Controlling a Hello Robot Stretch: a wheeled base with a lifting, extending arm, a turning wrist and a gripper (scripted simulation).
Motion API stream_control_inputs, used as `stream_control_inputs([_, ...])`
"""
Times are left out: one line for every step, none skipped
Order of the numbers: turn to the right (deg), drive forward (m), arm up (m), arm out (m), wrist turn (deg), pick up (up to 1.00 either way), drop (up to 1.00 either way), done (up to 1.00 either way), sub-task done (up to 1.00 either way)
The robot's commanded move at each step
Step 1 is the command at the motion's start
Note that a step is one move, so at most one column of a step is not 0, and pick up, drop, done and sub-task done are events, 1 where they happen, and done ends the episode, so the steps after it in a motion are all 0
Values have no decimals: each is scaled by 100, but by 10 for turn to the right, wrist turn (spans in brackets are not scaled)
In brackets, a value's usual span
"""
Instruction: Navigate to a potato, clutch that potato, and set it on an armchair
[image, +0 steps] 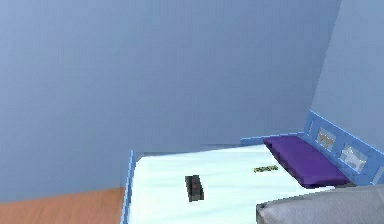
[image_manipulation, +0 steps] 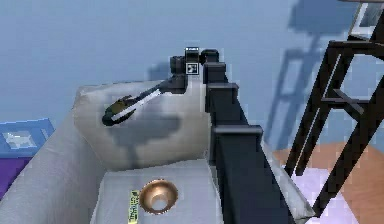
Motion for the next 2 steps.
stream_control_inputs([0,0,0,0,450,0,0,0,0])
stream_control_inputs([0,0,0,0,240,0,0,0,0])
